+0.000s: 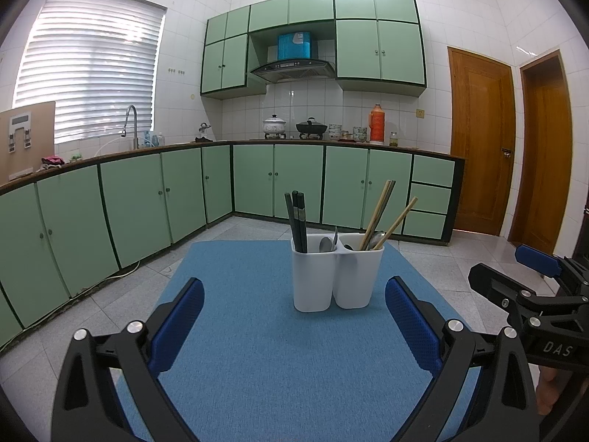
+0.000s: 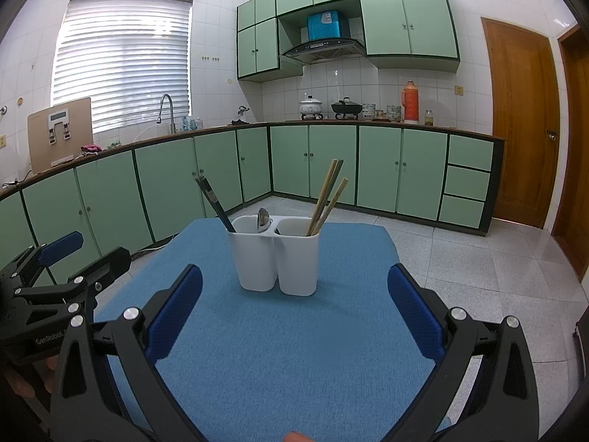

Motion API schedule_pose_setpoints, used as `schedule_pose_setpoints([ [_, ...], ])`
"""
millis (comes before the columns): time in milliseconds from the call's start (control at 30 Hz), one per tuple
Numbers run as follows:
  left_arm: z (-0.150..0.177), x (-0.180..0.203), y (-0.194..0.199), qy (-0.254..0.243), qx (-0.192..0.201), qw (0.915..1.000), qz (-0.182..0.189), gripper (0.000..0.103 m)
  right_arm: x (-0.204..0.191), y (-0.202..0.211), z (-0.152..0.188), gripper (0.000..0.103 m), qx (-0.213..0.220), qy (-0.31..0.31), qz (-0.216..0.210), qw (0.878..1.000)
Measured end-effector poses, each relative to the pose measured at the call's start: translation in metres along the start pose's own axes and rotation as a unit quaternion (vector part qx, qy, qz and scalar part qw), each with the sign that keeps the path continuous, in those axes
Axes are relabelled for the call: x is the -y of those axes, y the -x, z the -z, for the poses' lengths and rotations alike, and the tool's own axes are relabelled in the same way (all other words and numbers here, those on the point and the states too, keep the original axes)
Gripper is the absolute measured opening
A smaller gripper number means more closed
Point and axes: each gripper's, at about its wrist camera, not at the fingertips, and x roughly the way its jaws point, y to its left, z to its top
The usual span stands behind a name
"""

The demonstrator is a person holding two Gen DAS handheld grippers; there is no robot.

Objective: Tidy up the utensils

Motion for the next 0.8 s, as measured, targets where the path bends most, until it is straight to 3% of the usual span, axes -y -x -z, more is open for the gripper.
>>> schedule_pose_setpoints([
  [800, 0.0003, 0.0023, -0.0018, 0.001, -0.002, 1.0, 0.0, 0.097, -0.002, -0.0028, 0.0001, 0.098, 0.001, 0.002, 0.003, 1.0],
])
